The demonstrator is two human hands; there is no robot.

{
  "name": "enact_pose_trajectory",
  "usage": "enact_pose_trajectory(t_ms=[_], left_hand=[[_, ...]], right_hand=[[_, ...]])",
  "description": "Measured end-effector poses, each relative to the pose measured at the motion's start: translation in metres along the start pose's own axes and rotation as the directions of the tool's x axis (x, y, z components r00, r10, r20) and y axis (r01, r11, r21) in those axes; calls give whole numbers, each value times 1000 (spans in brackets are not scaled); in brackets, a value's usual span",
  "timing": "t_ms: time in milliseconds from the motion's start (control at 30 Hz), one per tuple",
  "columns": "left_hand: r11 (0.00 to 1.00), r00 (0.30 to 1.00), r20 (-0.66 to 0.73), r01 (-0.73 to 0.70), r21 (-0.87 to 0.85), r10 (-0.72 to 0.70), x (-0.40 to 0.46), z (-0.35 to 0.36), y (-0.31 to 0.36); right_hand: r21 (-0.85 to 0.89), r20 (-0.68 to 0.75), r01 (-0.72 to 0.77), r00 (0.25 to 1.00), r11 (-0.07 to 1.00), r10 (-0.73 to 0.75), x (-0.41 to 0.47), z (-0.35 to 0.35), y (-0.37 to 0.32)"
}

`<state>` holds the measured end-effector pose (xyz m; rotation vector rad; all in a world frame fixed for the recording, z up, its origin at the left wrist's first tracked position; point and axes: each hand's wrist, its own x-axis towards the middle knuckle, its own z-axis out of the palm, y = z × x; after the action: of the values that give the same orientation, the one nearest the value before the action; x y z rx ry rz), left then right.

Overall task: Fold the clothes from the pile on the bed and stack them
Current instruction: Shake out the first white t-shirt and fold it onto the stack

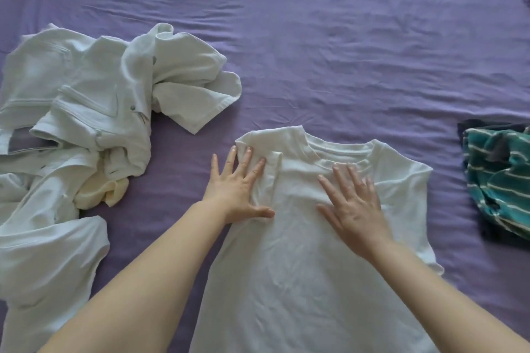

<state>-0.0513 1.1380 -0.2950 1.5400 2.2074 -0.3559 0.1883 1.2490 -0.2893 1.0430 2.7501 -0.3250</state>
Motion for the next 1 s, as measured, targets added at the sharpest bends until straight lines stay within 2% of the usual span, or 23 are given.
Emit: enact_pose_trajectory(t_ms=[67, 167, 200, 267, 333, 500, 567, 667, 800, 867, 1000], left_hand=[[999, 994, -109, -25, -22, 23, -12, -3, 15], [979, 951, -271, -180, -100, 148, -49, 7, 53], [967, 947, -269, -215, -134, 174, -66, 15, 67], [953, 962, -170, -243, -184, 212, -102, 38, 93], [952, 966, -46, -257, -167, 253, -141, 63, 112], [934, 927, 125, -344, -91, 354, -219, 87, 139], [912, 905, 113, -406, -51, 409, -241, 94, 143], [884, 883, 71, -459, -86, 465, -259, 105, 144], [880, 890, -63, -456, -128, 452, -268, 116, 144], [888, 893, -36, -450, -95, 449, -275, 123, 143], [884, 882, 103, -466, 48, 459, -280, 125, 144]], right_hand=[[72, 17, -111, 994, 991, 110, -37, 2, 2], [124, 48, -265, 964, 956, 261, -89, 5, -8], [112, 50, -286, 958, 952, 282, -106, 7, -14], [70, 74, -299, 953, 952, 294, -142, 14, -29], [48, 92, -267, 961, 963, 261, -178, 26, -44], [36, 153, -220, 965, 975, 212, -248, 46, -70], [49, 148, -157, 978, 986, 148, -271, 52, -77], [113, 183, -94, 980, 989, 72, -298, 61, -81], [200, 75, -20, 997, 980, 5, -315, 68, -81], [192, 100, 15, 994, 981, -34, -321, 72, -78], [141, 144, 55, 987, 989, -75, -322, 75, -75]])
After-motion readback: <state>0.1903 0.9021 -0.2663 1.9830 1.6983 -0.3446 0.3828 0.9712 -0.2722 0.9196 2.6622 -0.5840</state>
